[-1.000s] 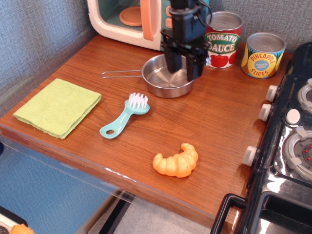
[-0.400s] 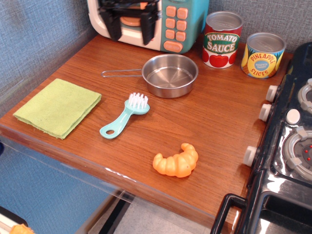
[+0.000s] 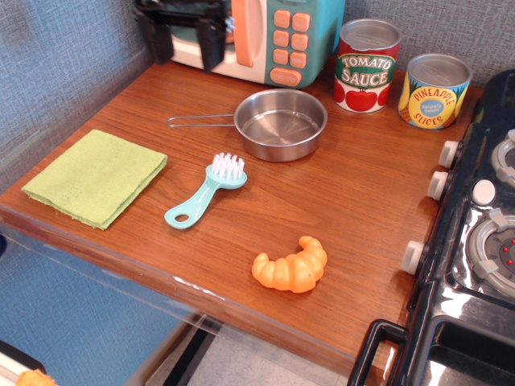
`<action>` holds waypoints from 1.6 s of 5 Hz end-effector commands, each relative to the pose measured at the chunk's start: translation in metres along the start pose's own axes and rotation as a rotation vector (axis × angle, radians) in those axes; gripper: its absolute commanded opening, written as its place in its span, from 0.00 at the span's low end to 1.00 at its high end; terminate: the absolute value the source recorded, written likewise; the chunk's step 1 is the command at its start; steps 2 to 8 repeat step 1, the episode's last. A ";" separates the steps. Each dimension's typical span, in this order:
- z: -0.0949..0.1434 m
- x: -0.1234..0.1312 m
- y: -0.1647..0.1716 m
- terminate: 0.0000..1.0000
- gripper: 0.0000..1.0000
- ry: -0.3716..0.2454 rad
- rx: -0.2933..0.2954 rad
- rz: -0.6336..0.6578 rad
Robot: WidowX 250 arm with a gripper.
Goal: Place the pot behind the blue brush
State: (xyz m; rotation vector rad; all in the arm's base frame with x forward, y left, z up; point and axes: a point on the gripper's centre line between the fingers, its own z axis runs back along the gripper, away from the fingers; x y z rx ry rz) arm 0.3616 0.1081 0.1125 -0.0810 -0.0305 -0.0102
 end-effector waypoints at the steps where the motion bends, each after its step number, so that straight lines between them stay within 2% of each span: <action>1: 0.022 -0.010 0.007 1.00 1.00 -0.044 0.013 -0.003; 8: 0.022 -0.010 0.007 1.00 1.00 -0.044 0.013 -0.003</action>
